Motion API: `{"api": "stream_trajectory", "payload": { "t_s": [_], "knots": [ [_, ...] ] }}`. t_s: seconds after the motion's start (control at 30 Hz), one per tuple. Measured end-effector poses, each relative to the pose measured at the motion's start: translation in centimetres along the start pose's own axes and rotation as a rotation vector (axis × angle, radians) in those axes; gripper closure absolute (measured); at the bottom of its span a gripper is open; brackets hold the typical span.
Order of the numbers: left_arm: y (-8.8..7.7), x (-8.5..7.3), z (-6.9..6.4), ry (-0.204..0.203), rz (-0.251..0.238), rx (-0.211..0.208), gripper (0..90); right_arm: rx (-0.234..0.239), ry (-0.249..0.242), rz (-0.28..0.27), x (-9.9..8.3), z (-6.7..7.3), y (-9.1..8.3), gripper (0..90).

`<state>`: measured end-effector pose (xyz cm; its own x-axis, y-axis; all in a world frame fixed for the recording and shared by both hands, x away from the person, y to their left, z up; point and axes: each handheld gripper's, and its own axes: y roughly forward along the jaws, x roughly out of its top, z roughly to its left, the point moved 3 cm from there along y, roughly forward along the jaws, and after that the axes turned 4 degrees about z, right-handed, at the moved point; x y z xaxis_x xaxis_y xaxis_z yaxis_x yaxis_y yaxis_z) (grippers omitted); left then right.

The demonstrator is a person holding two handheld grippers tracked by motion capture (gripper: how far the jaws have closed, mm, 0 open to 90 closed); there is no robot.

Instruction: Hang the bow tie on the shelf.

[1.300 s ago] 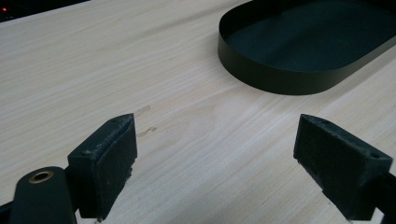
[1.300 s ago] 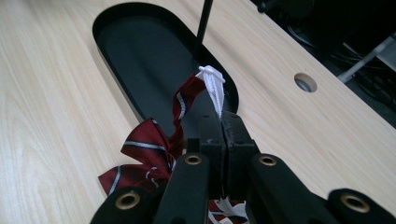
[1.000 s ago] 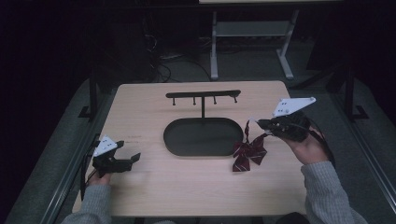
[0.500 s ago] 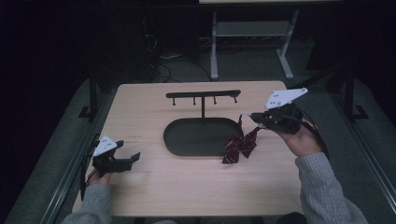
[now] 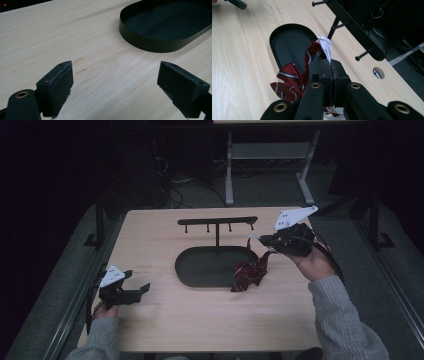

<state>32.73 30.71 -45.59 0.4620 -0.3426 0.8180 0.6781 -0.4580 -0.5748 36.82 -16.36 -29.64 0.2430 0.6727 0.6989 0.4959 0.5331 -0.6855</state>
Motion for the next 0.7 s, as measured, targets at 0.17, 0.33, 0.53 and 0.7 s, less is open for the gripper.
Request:
{"api": "stream_trajectory", "payload": {
  "t_s": [0.17, 0.33, 0.53, 0.7],
  "knots": [
    [0.0, 0.0, 0.0, -0.001, 0.000, 0.000, 13.0, 0.008, -0.014, -0.001, 0.8, 0.0, 0.4, 88.0],
    [-0.1, 0.0, 0.1, 0.001, 0.006, 0.002, 13.0, 0.017, -0.023, 0.007, 1.7, 0.0, 0.7, 88.0],
    [-0.1, 0.0, 0.0, -0.004, 0.004, 0.001, 13.0, 0.020, -0.030, 0.013, 2.4, -0.1, 1.1, 88.0],
    [-0.1, 0.0, 0.1, -0.004, 0.004, 0.002, 13.0, 0.023, -0.040, 0.012, 2.9, -0.2, 1.1, 88.0]
  ]
}}
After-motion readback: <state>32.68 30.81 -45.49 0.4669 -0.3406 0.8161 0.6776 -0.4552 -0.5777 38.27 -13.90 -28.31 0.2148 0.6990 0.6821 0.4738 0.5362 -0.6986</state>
